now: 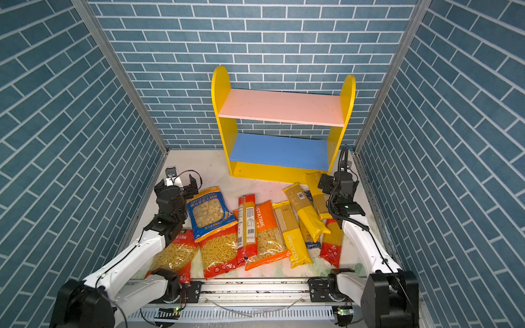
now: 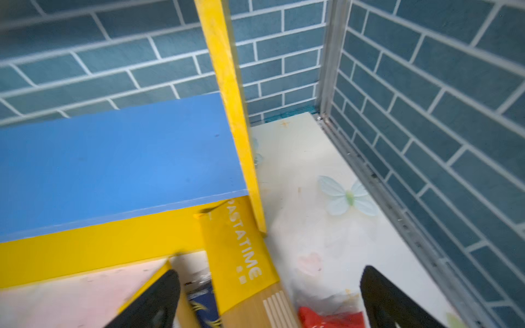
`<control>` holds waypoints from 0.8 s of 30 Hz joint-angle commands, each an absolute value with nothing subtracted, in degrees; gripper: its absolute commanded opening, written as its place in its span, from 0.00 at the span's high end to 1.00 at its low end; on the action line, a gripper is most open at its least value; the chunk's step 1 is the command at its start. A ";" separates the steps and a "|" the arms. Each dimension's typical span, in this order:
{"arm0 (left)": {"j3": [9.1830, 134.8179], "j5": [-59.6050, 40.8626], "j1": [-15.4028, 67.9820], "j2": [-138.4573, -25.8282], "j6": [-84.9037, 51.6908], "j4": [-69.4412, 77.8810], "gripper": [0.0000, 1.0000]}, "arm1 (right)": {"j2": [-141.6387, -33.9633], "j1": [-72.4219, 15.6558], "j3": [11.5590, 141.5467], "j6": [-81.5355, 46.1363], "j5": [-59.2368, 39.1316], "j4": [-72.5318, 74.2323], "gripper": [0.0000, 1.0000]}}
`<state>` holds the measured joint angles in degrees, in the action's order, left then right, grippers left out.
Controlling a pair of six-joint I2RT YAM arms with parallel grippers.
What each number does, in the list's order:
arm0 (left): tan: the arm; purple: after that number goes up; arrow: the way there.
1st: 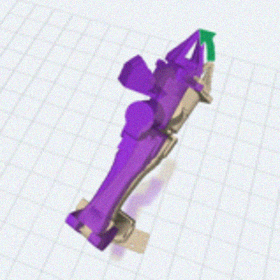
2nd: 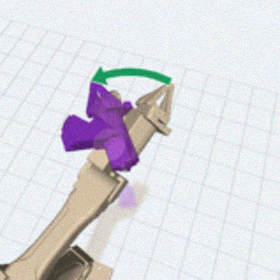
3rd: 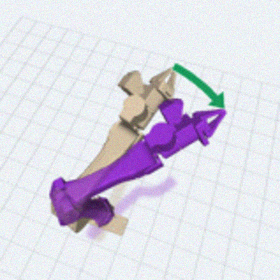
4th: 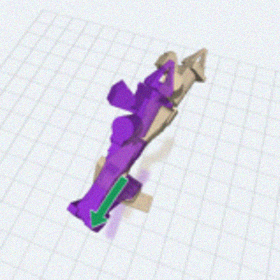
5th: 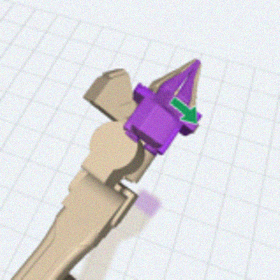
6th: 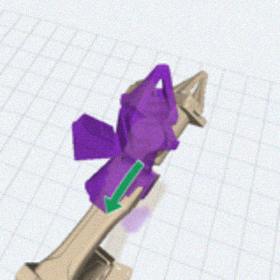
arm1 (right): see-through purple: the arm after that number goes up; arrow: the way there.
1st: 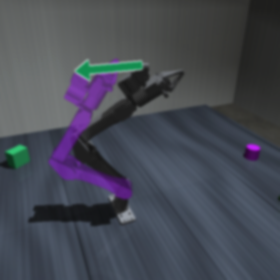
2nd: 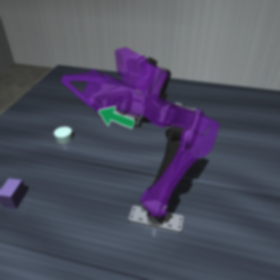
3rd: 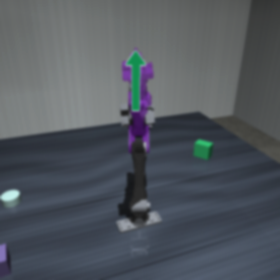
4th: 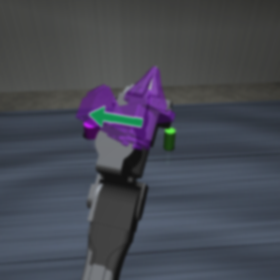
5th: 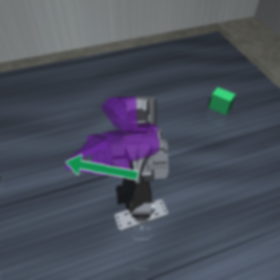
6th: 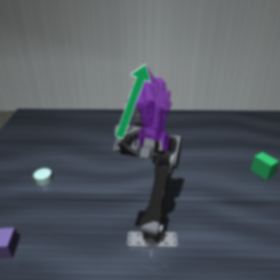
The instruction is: Place and organize the pasta boxes and bags onto the shelf
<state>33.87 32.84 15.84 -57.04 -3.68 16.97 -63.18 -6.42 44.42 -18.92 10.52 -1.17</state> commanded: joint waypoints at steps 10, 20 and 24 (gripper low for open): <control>47.01 6.09 6.97 -49.93 -26.11 -20.03 0.12 | -60.03 -11.36 39.79 -42.36 -10.79 -18.59 0.26; 50.63 11.00 28.95 -60.91 -29.49 -24.59 0.22 | -67.00 -30.35 42.51 -47.81 -3.91 -19.51 0.34; 49.51 10.17 34.91 -65.13 -31.28 -22.28 0.23 | -72.33 -37.97 45.90 -50.07 -1.06 -18.70 0.40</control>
<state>48.99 9.17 32.77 -63.57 -29.45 -22.17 -70.30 -34.59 42.02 -45.98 -4.73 -18.81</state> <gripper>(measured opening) 0.775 0.609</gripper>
